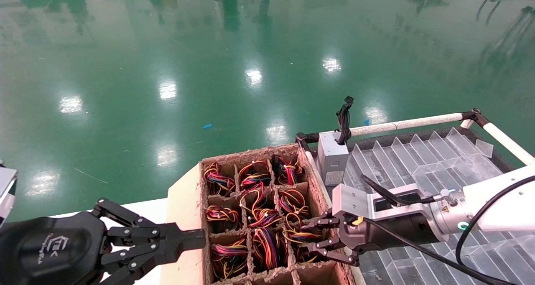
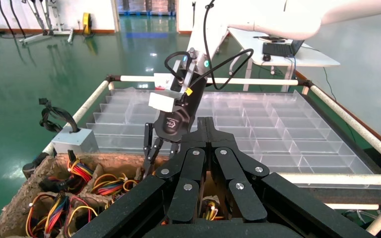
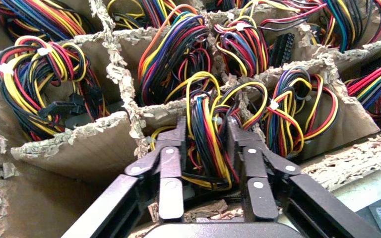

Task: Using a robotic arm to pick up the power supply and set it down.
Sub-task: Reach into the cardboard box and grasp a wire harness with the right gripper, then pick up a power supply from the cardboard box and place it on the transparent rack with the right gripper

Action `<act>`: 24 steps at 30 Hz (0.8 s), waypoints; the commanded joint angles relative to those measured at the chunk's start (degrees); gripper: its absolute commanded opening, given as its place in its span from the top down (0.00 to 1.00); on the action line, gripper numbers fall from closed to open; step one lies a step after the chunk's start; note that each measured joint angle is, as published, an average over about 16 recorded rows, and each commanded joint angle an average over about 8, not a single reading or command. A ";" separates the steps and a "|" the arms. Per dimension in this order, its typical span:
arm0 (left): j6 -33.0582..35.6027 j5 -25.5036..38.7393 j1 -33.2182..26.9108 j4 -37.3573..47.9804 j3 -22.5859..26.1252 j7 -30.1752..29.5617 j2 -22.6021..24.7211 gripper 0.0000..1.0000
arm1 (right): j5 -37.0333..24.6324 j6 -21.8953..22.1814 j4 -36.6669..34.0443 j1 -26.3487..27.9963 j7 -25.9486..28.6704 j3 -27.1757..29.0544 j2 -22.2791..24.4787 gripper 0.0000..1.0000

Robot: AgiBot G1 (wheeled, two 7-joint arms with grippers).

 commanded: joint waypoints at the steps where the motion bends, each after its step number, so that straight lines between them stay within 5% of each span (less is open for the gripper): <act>1: 0.00 0.00 0.00 0.00 0.00 0.00 0.00 0.94 | -0.33 0.02 -0.48 0.24 -0.27 -0.19 -0.24 1.00; 5: 0.00 0.00 0.00 0.00 0.00 0.00 0.00 0.73 | -0.39 -0.33 -0.89 0.68 -0.52 -0.26 -0.33 1.00; 10: 0.00 0.00 0.00 0.00 0.00 0.00 0.00 0.28 | -0.01 -1.22 -0.66 1.21 -0.35 -0.11 0.02 1.00; 14: 0.00 0.00 0.00 0.00 0.01 0.00 0.00 0.03 | 1.10 -2.26 -0.05 1.69 0.00 0.45 0.71 1.00; 24: 0.00 -0.01 0.00 0.00 0.01 0.00 0.00 0.00 | 7.22 -4.34 3.39 4.33 0.51 3.95 4.20 1.00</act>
